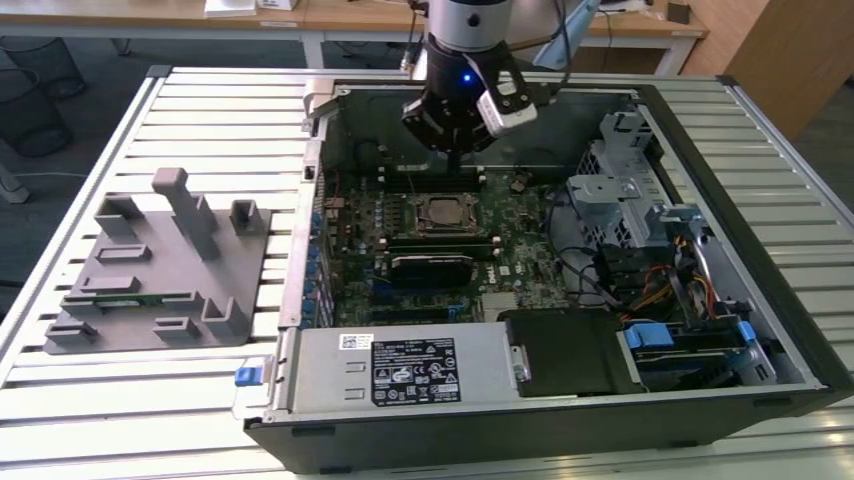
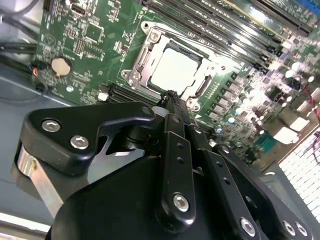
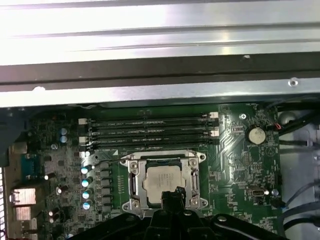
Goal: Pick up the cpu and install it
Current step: 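Install the first cpu locking lever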
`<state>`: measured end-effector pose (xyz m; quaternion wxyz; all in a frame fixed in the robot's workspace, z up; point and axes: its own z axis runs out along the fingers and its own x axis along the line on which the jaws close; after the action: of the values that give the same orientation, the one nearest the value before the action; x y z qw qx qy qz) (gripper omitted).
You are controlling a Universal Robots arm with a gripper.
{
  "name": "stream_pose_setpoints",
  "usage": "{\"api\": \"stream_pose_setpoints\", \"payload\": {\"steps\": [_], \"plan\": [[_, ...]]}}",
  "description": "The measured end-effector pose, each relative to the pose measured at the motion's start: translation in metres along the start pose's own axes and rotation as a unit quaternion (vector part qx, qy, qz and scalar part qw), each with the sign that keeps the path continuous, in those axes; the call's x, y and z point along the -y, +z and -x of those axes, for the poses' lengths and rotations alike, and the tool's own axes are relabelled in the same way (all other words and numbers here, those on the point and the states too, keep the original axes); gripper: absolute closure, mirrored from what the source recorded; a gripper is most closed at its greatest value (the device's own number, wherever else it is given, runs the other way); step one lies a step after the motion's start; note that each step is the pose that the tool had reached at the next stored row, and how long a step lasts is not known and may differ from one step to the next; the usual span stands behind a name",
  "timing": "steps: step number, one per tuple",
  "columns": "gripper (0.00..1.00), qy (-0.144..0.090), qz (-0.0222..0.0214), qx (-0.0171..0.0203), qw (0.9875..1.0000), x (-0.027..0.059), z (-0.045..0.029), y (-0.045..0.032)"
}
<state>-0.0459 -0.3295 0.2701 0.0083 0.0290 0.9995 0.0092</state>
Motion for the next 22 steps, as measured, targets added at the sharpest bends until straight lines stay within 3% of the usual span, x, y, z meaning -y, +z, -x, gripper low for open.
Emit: {"api": "stream_pose_setpoints", "payload": {"steps": [13,22], "plan": [[0.89,-0.004,0.0000,-0.0001,1.0000,0.0010,-0.0172,-0.0002],[0.89,-0.005,0.0000,-0.0001,1.0000,0.0022,-0.0387,-0.0003]]}}
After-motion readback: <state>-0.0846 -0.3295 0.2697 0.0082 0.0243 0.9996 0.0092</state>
